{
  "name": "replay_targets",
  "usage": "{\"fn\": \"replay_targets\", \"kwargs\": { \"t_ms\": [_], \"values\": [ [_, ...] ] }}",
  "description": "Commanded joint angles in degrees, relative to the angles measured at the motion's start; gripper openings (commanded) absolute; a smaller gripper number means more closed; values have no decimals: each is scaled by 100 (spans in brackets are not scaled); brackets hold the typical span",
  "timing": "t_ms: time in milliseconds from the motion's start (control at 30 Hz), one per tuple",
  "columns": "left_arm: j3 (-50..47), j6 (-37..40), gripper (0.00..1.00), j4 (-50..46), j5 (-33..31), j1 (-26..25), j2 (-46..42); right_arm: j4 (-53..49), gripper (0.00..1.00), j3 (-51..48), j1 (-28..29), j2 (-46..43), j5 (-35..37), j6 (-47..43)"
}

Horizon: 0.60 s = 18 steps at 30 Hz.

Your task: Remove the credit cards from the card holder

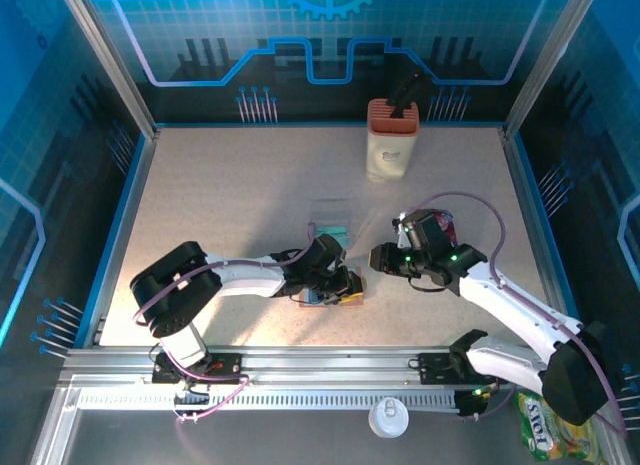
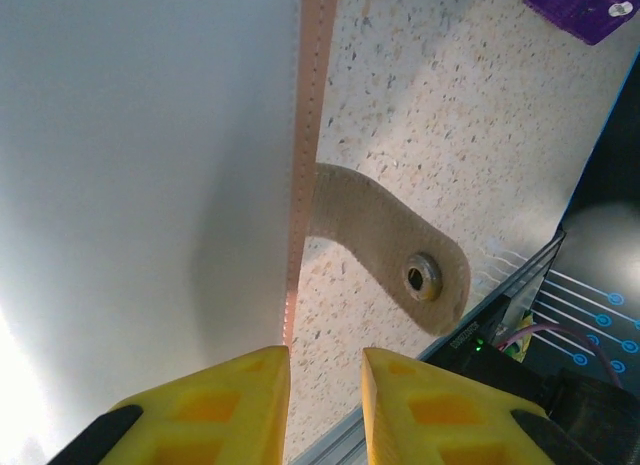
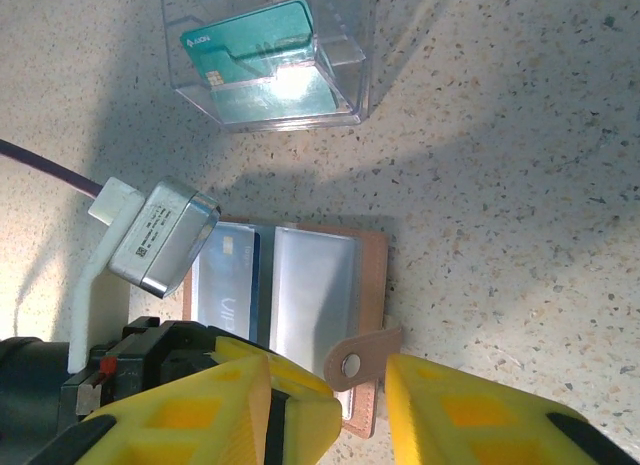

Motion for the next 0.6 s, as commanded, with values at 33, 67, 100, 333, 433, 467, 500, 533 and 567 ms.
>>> {"fn": "replay_targets", "kwargs": {
  "t_ms": [33,67,100,333,433,467,500,533,567],
  "values": [
    [-96,-12,26,-22,41,-39,-39,140,37,-9,-82,46,-141,78],
    [-78,41,27,-125,-12,-31,-110,166,37,-9,-86,73,-173,77],
    [-60,100,26,-236,-74,-31,-187,191,37,1,-84,115,-217,74],
    [-109,476,26,-915,-479,145,-887,472,35,164,187,582,-442,149],
    [-279,525,25,-1033,-551,310,-1198,562,35,348,389,889,-473,156],
    [-340,544,24,-1067,-571,369,-1291,581,35,420,454,985,-495,151],
    [-406,568,23,-1123,-597,438,-1396,601,35,497,524,1105,-506,145],
    [-476,589,23,-1190,-628,509,-1493,624,35,574,594,1207,-530,146],
    [-537,618,22,-1234,-639,571,-1595,666,35,633,656,1297,-558,157]
  ]
}}
